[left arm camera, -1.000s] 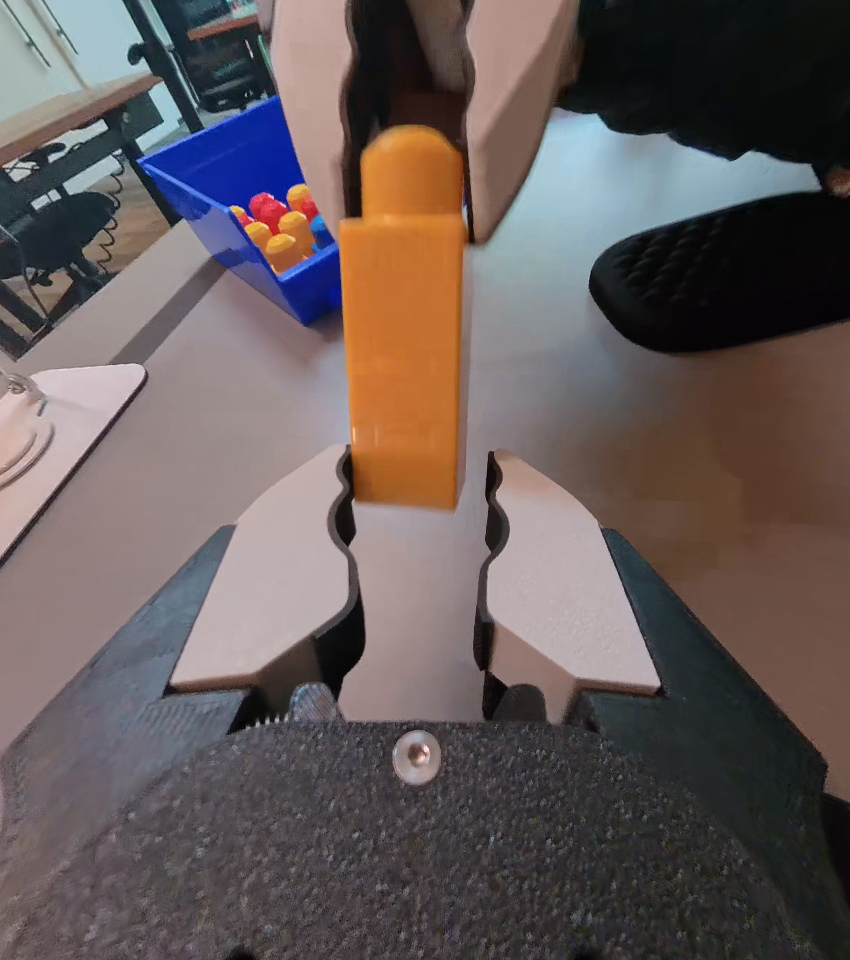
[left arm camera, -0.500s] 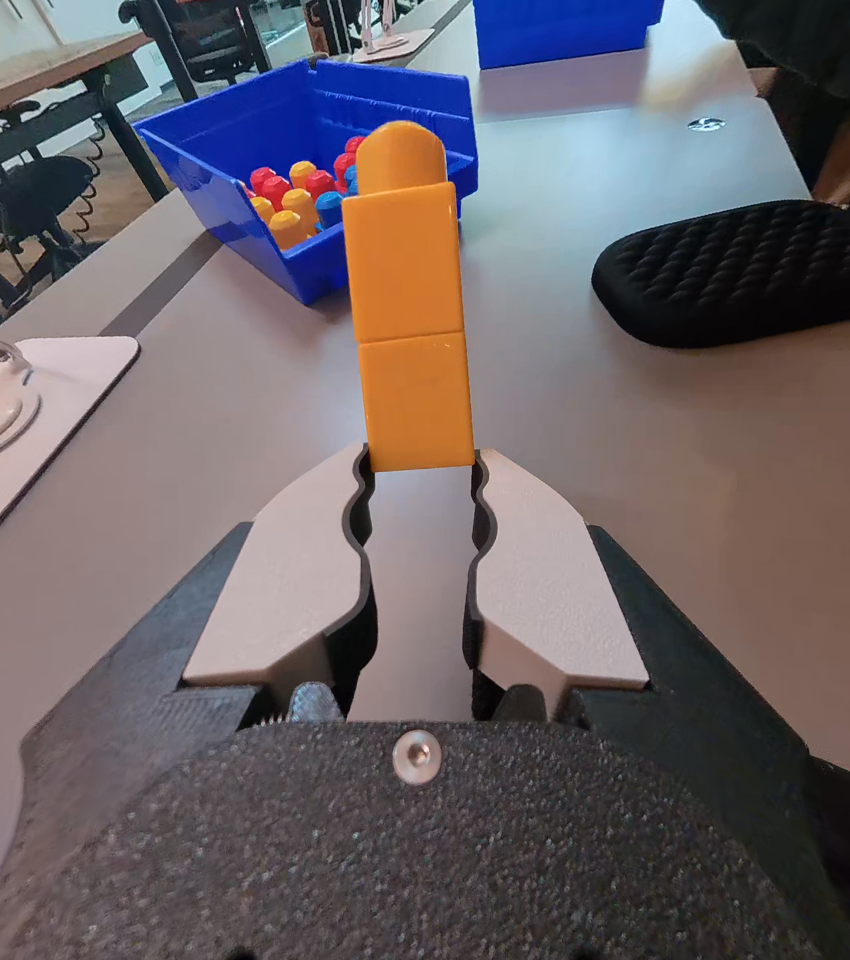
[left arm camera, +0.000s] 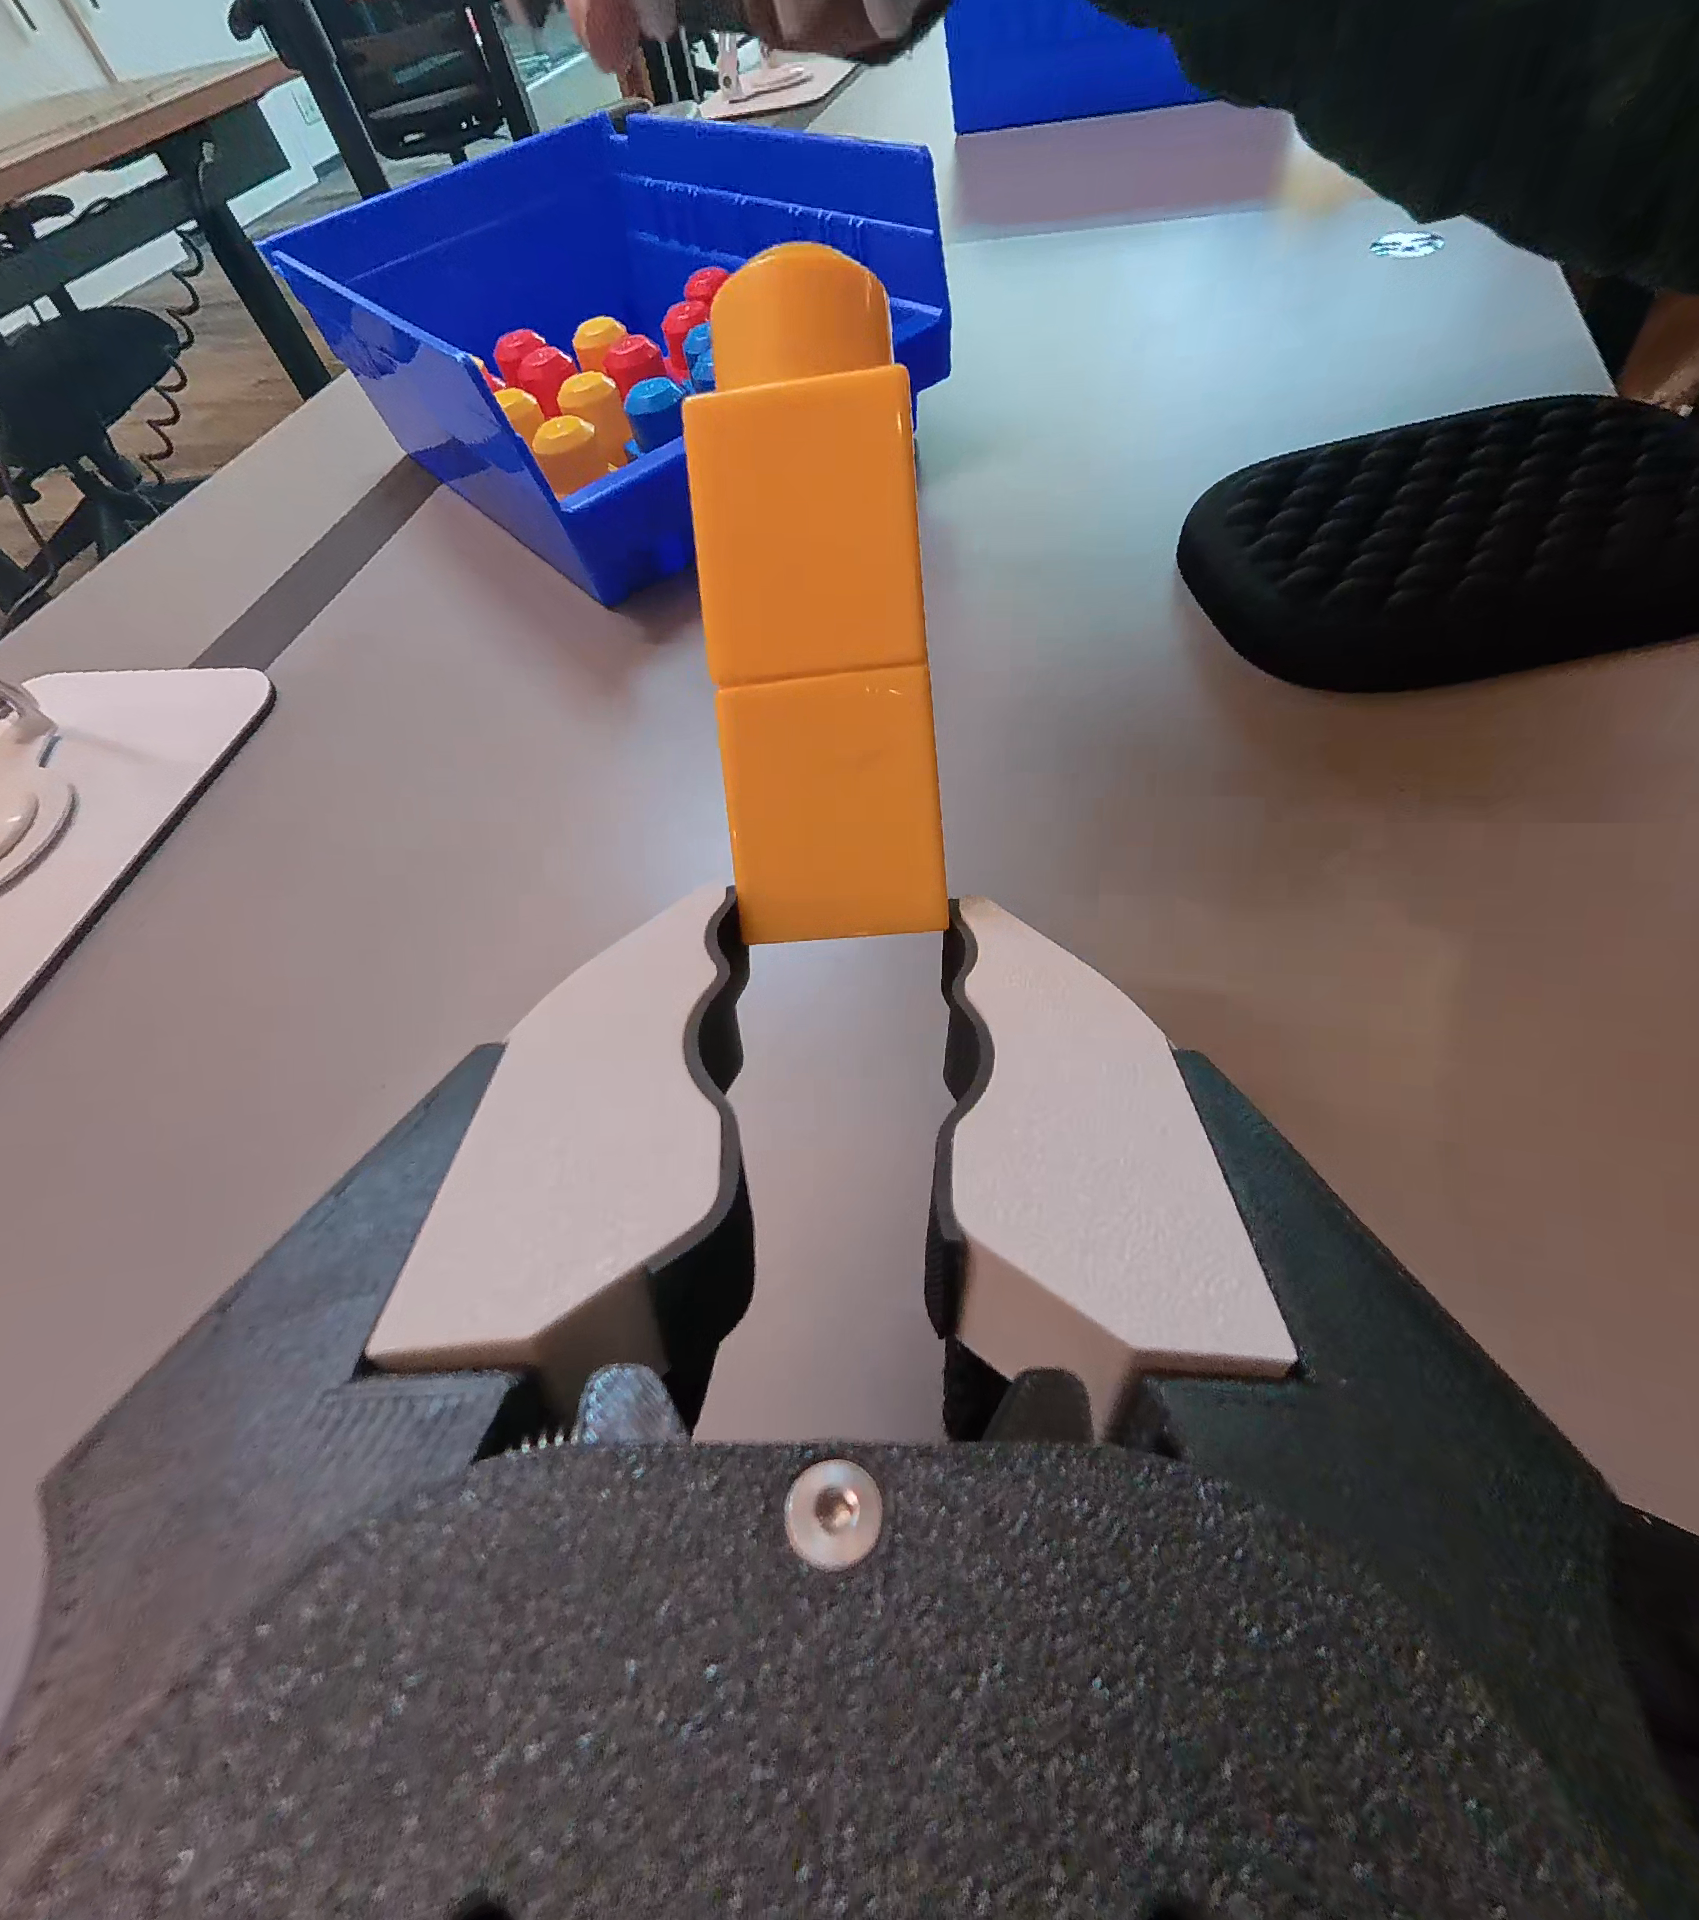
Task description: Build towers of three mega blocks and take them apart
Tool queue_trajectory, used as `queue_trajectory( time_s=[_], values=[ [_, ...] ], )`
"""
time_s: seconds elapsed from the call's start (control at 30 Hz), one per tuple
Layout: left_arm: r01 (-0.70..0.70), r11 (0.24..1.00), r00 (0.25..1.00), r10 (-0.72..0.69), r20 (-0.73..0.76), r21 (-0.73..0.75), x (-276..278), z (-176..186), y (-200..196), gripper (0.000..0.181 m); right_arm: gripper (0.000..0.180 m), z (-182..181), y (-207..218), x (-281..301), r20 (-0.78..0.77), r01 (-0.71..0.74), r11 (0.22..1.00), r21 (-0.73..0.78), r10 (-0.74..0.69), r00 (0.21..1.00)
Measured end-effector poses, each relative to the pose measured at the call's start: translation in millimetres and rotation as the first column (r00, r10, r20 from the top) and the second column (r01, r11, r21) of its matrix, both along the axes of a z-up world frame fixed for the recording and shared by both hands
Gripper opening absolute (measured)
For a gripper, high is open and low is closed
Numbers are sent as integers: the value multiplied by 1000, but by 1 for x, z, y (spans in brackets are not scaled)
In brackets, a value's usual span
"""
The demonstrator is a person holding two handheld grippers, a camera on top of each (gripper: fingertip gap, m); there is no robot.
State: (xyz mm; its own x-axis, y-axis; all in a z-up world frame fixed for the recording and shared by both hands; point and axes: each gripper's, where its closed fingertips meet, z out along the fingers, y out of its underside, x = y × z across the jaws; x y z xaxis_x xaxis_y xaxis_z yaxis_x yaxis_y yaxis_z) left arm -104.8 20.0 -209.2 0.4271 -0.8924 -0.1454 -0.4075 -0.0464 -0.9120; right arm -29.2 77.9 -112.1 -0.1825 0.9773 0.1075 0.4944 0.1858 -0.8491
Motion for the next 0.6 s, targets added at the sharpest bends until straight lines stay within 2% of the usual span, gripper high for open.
queue_trajectory(
  time_s=[0.13,0.43,0.5,0.57,0.6],
  values=[
    [1,1000,1000,-1,0,2,0,0,0,36,50,-16,-15,-13,27,-41,999,-14,42,999],
    [7,1000,1000,-7,-7,-5,2,-2,-1,36,56,-47,-48,-42,68,-133,990,-44,136,988],
    [6,1000,1000,-6,-10,-6,2,-3,-1,36,51,-52,-51,-47,71,-139,989,-48,142,987],
    [8,1000,1000,-8,-21,-2,2,-5,-2,36,35,-55,-48,-50,77,-127,991,-28,129,989],
    [11,1000,1000,-11,-13,0,1,-4,-2,36,35,-54,-48,-50,72,-128,991,-30,130,989]
  ],
)
